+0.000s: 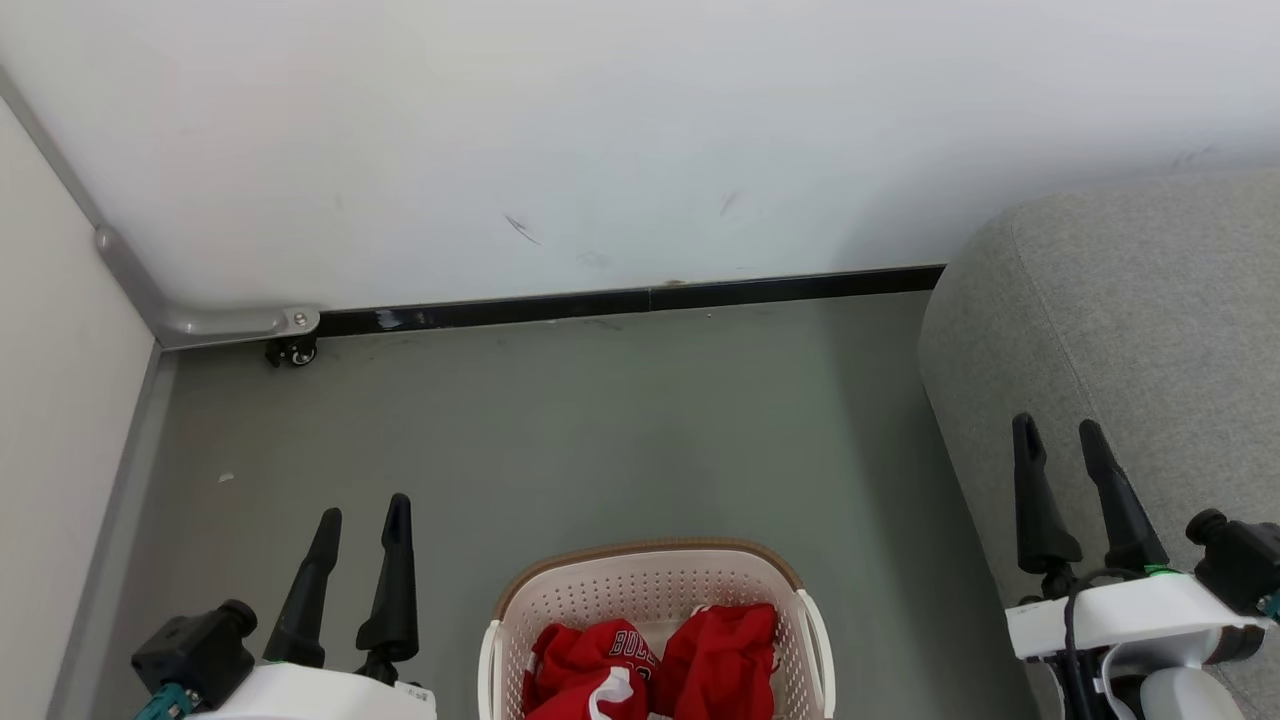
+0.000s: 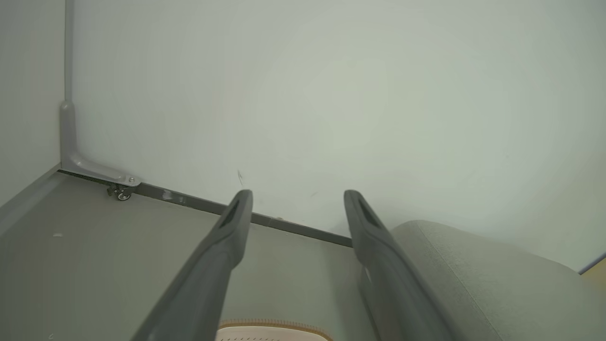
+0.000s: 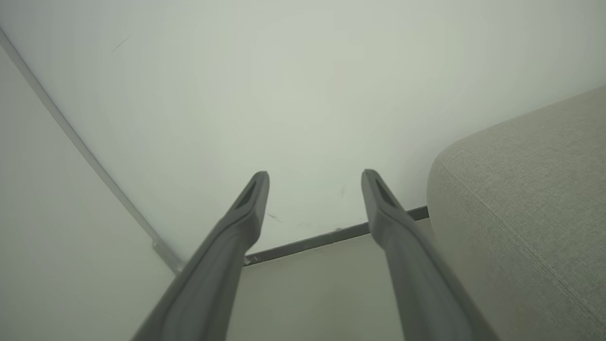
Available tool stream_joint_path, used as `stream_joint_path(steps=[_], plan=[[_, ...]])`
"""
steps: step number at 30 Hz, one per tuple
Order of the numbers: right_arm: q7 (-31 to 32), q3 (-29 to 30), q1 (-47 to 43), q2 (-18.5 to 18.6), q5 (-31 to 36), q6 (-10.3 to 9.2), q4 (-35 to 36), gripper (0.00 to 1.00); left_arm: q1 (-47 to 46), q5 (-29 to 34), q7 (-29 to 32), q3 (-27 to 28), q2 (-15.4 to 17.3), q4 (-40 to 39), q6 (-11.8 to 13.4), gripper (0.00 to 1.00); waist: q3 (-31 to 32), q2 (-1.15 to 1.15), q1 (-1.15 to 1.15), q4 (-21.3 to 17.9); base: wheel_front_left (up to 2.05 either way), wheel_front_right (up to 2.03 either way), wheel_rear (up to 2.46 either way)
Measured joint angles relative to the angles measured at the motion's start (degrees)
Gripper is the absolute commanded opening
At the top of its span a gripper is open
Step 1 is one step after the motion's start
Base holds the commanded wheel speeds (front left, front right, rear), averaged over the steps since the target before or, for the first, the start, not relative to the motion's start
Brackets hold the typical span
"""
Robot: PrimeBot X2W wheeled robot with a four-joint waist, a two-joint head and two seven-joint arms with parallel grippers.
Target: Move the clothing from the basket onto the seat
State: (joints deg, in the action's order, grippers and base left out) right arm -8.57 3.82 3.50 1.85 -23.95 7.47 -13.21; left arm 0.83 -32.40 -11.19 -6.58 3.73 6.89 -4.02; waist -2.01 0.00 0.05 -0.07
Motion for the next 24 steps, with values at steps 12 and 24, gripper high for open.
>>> stream_joint_path(steps=[12,24], plan=[[0.0,0.45,1.2,0.22,11.76,0.01,1.89,1.0,-0.89,10.33,-2.04,-1.05,0.04,-1.45,1.08,1.0,-0.36,0.0,-0.01,0.11,0.0,0.0,0.0],[0.4,0.65,1.55,0.36,17.34,0.01,3.46,1.0,-1.18,18.51,-3.27,-1.02,0.31,-2.36,3.56,1.0,-0.25,0.0,-0.02,0.23,0.0,0.0,0.0]])
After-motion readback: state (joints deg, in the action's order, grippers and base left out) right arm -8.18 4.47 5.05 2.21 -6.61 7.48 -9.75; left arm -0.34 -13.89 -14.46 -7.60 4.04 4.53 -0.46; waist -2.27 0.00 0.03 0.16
